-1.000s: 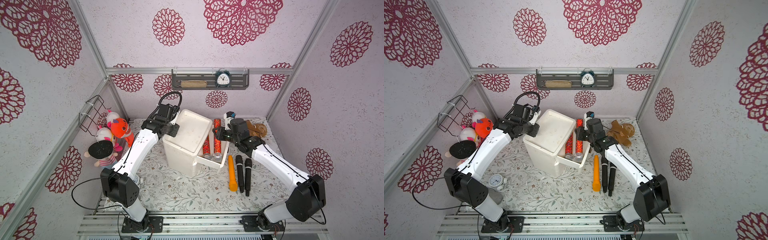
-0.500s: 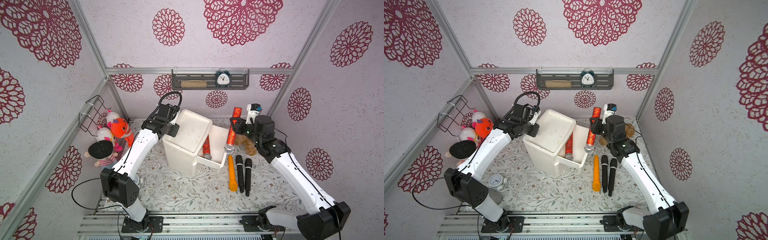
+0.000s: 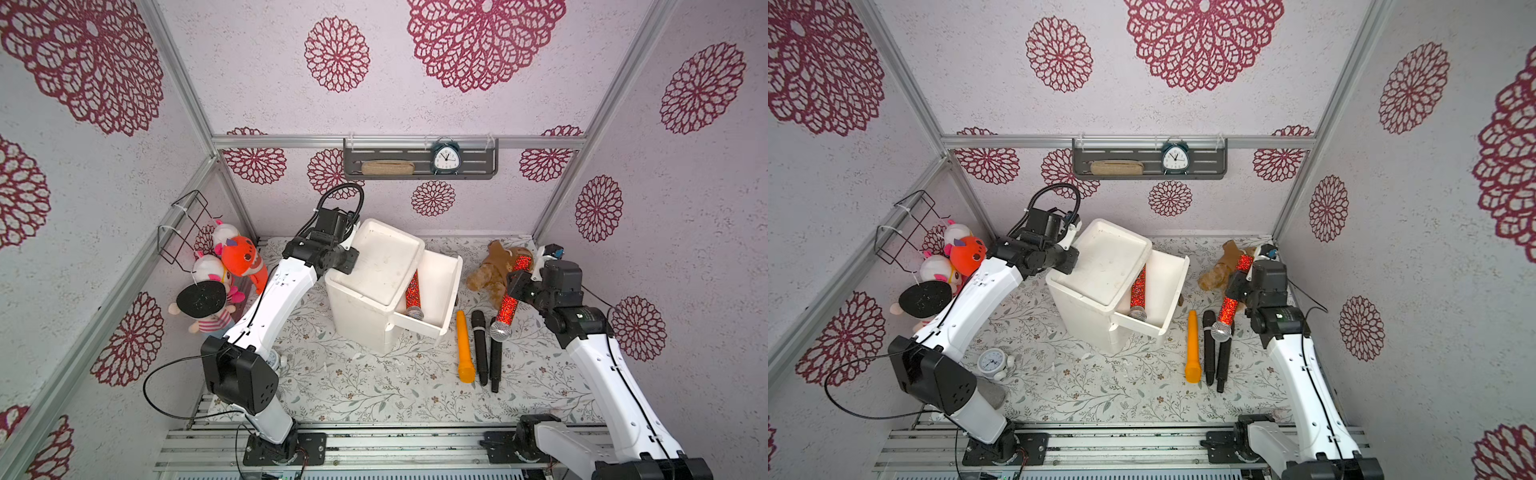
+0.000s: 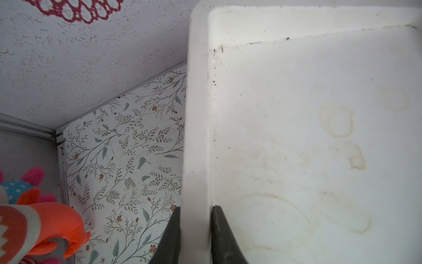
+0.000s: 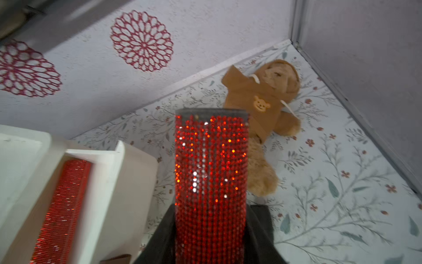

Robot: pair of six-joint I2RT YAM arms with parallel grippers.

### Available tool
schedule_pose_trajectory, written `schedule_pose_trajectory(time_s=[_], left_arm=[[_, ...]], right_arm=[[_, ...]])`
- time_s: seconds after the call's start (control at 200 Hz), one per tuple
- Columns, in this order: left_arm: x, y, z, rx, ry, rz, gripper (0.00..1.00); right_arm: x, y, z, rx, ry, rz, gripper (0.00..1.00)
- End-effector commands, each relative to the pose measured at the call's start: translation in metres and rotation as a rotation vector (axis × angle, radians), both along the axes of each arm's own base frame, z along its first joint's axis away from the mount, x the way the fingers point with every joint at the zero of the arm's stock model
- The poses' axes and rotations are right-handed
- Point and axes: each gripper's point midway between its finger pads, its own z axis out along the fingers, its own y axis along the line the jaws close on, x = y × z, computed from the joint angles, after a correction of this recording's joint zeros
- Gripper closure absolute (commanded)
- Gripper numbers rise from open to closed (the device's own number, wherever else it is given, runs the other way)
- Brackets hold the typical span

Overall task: Take the microphone out of the drawer
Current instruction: Place the microphone at the center of the board.

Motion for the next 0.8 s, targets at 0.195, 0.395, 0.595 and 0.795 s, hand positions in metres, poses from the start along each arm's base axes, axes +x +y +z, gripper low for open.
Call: schedule_pose_trajectory(time_s=[0.195, 0.395, 0.595, 0.795], left_arm=[[-0.012, -0.007, -0.050, 0.103, 0.138, -0.050, 0.99], [-0.013, -0.006, -0.050, 0.107, 0.137, -0.048, 0.99], [-0.013, -0.005, -0.049, 0.110, 0.136, -0.046, 0.99], [-0.013, -0.006, -0.050, 0.109, 0.138, -0.048, 0.99]], right_arm=[[-0.034, -0.055, -0.061, -0.096, 0.107, -0.162, 1.00], [-0.042, -0.074, -0.099, -0.126, 0.189, -0.216, 1.00], [-0.049, -0.087, -0.131, -0.152, 0.238, -0.241, 0.99], [-0.053, -0.089, -0.163, -0.151, 0.297, -0.224, 0.96]])
